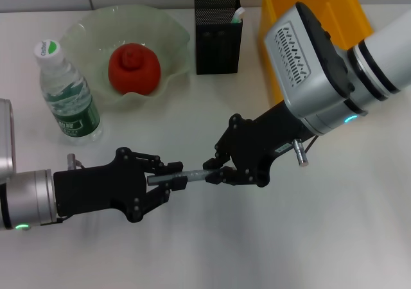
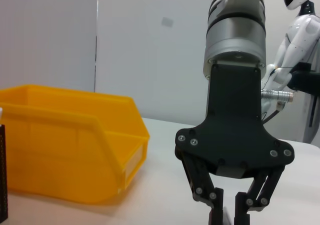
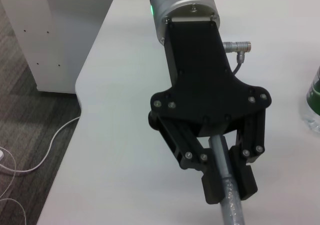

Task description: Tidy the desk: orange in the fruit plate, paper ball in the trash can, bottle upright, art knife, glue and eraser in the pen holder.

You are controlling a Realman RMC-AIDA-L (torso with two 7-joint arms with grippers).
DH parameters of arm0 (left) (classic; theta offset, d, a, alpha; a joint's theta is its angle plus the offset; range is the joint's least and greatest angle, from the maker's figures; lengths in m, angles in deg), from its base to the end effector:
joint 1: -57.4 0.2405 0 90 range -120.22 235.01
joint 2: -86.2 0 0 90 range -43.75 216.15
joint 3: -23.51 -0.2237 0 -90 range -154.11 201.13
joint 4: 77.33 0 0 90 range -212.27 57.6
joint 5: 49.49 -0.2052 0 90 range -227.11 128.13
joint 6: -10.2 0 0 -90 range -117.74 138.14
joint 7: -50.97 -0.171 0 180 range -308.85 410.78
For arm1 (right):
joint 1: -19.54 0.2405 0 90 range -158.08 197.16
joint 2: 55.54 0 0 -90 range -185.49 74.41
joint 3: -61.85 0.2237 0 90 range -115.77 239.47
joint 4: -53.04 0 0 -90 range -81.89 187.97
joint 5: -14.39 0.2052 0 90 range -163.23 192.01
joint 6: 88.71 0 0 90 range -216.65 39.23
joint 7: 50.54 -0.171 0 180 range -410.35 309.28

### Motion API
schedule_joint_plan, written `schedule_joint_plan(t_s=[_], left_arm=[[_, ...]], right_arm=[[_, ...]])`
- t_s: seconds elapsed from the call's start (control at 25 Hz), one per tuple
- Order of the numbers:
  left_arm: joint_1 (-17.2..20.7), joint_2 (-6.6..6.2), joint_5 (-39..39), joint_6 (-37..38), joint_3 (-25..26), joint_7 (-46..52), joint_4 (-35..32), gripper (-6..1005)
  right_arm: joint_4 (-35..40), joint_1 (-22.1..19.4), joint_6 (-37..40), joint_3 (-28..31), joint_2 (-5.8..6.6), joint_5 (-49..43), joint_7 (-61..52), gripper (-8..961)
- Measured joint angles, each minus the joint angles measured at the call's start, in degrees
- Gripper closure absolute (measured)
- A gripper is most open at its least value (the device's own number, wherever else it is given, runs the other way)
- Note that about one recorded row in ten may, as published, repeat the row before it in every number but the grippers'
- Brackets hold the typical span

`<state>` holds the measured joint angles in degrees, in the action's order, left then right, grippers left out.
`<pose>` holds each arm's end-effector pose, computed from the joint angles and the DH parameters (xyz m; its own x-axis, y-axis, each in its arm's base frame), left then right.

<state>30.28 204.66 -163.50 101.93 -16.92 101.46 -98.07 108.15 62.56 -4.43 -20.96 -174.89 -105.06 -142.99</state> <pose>-0.2437 0.2626 -0.0521 0.8352 0.1472 0.5299 0.2536 -0.9580 -0.1336 0.1170 0.3170 -0.0785 0.9926 0.1186 0.0247 0.1159 -0.9891 0.0911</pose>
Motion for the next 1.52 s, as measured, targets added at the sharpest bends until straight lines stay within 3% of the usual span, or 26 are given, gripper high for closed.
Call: schedule_joint_plan(t_s=[0.32, 0.72, 0.88, 0.96, 1.2, 1.52], left_arm=[[0.0, 0.01, 0.0, -0.1, 0.0, 0.0, 0.0, 811], [0.0, -0.06, 0.2, -0.2, 0.3, 0.1, 0.0, 813], [0.1, -0.11, 0.2, -0.2, 0.4, 0.0, -0.1, 814], [0.2, -0.13, 0.3, -0.2, 0.4, 0.0, -0.2, 814], [0.7, -0.25, 0.4, 0.1, 0.5, 0.1, -0.5, 815], [1.0, -0.4, 0.4, 0.2, 0.6, 0.1, -0.7, 813]], right_arm=[[-0.1, 0.2, 0.0, 0.0, 0.0, 0.1, -1.3, 823], [0.2, 0.2, 0.1, 0.1, 0.02, -0.1, -2.6, 697], [0.5, -0.2, 0.1, 0.4, 0.07, -0.1, -2.7, 467], [0.8, -0.5, 0.1, 1.2, 0.08, -0.1, -2.7, 446], [2.1, -2.4, 1.0, 6.1, 0.17, 0.1, -2.4, 382], [1.9, -5.8, 6.0, 18.8, 0.24, 2.7, -2.2, 351]])
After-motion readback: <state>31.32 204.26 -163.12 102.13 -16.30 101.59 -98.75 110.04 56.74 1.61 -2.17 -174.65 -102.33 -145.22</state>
